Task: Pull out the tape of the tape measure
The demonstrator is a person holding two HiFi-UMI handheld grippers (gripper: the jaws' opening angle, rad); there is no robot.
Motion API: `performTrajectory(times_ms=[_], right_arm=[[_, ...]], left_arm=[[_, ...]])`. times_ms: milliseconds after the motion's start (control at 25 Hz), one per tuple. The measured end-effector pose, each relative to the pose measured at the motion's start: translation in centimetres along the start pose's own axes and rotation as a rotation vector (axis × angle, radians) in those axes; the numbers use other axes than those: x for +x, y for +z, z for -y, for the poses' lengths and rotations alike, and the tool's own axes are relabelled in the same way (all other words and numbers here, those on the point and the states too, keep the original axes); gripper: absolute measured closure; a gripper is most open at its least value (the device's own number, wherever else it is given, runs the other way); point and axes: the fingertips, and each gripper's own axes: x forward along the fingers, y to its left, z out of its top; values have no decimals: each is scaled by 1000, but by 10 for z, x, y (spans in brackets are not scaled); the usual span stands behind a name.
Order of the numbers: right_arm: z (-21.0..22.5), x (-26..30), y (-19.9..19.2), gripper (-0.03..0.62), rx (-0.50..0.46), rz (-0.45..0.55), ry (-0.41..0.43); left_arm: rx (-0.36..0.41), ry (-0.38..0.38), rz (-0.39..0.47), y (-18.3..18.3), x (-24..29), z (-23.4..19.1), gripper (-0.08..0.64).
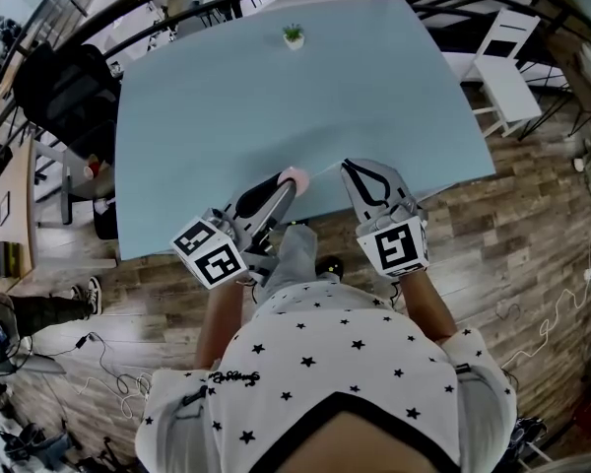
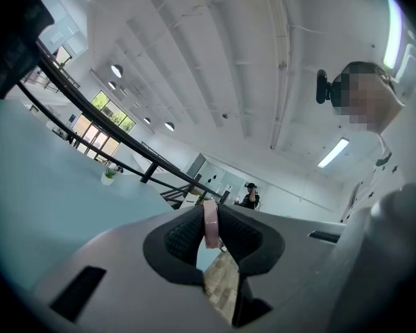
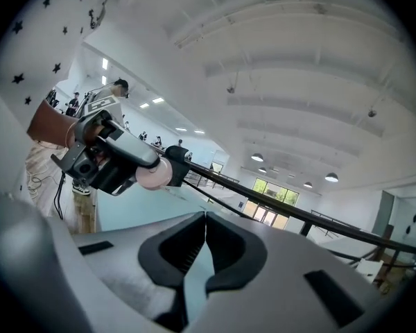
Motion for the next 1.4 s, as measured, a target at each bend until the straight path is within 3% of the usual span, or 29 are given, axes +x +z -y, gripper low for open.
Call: performTrajectory(times_ms=[1400], right_arm=[[74,-25,-27,589,65,-69,-234]], left_arm=[[78,80,54,21,-12,-15,472]])
